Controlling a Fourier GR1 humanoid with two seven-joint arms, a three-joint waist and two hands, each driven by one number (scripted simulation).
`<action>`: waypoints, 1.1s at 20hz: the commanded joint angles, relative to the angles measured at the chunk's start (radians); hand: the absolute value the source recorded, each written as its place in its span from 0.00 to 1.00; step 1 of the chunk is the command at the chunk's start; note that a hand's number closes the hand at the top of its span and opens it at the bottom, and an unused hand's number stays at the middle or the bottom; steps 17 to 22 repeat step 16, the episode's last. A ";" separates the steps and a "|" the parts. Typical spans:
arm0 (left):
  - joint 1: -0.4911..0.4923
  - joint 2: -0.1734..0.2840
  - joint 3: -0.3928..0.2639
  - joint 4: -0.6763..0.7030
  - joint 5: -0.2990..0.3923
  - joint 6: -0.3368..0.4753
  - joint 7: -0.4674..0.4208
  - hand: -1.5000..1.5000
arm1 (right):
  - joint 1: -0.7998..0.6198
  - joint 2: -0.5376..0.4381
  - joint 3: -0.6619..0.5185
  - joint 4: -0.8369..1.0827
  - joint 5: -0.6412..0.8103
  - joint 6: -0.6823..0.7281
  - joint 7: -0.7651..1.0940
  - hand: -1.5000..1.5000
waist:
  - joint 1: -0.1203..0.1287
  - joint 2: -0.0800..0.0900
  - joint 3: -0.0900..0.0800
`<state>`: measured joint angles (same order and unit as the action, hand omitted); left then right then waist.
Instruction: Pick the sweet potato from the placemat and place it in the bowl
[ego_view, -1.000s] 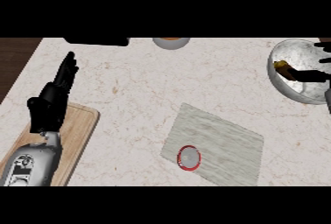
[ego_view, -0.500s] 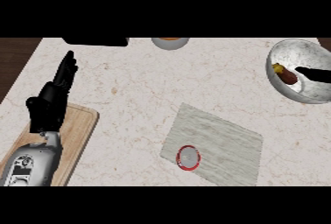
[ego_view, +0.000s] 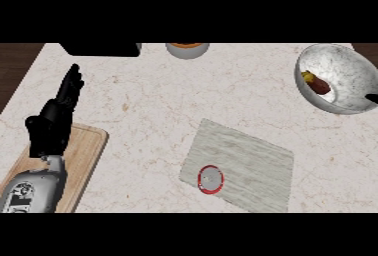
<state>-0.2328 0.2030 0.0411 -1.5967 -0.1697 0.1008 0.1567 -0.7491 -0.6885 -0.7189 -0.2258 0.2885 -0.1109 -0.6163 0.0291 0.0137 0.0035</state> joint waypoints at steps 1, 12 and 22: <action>0.034 0.013 0.004 -0.052 0.007 -0.018 0.045 0.50 | 0.061 -0.060 -0.038 0.000 -0.064 0.173 -0.059 0.00 | -0.011 -0.008 -0.001; 0.031 -0.010 0.010 -0.097 -0.021 0.002 0.079 0.50 | 0.250 -0.011 0.015 -0.042 -0.113 0.287 -0.228 0.00 | -0.019 -0.011 -0.002; 0.037 -0.004 0.035 -0.041 -0.014 -0.021 0.028 0.50 | 0.257 -0.007 0.059 -0.121 -0.153 0.310 -0.151 0.00 | -0.025 -0.013 -0.003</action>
